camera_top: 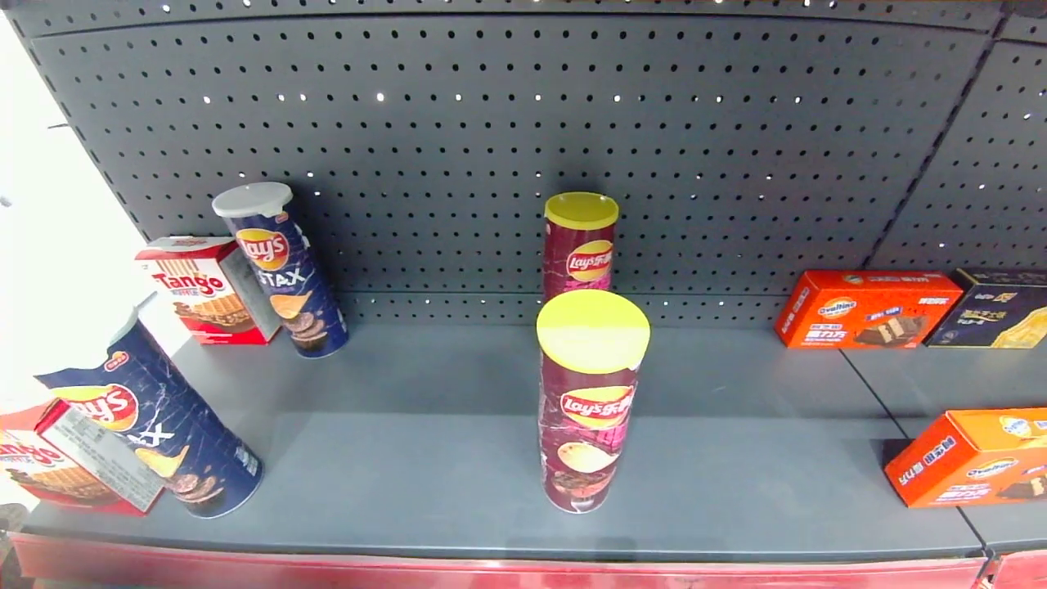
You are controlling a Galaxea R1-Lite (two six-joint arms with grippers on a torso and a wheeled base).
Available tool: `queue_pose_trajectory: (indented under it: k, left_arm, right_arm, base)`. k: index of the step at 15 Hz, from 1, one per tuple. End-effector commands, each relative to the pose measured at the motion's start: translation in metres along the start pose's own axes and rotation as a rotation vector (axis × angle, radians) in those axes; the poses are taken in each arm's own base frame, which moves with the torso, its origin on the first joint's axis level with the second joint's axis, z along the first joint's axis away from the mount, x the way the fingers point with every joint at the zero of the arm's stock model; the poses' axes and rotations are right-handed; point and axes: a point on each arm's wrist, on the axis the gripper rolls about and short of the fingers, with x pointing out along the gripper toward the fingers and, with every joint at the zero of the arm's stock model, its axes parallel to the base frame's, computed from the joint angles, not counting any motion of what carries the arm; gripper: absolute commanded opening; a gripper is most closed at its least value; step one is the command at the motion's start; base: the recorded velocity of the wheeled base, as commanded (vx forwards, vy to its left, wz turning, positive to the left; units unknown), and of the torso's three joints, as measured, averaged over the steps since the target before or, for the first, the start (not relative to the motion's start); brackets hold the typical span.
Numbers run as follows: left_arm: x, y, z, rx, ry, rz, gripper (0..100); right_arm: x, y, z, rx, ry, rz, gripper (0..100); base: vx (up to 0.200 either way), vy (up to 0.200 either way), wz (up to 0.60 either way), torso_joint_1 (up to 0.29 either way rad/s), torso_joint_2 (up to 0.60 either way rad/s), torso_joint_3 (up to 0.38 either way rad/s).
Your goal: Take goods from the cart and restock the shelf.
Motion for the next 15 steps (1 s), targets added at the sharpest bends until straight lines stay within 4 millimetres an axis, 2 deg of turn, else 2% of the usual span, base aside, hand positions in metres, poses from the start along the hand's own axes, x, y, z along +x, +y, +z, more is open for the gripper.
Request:
queue_pose_trajectory:
  k: [1,15]
  left_arm:
    - [-0.0001,0.0,-0.0002,0.0,0.001,0.001,100]
    - [0.0,0.0,0.0,0.0,0.001,0.001,100]
  right_arm:
    - [0.0001,0.0,0.0,0.0,0.002,0.001,100]
    - [0.0002,0.0,-0.0004,0.0,0.004,0.001,100]
  base:
    - [0.0,0.0,0.0,0.0,0.0,0.0]
    - [0.0,0.0,0.0,0.0,0.0,0.0]
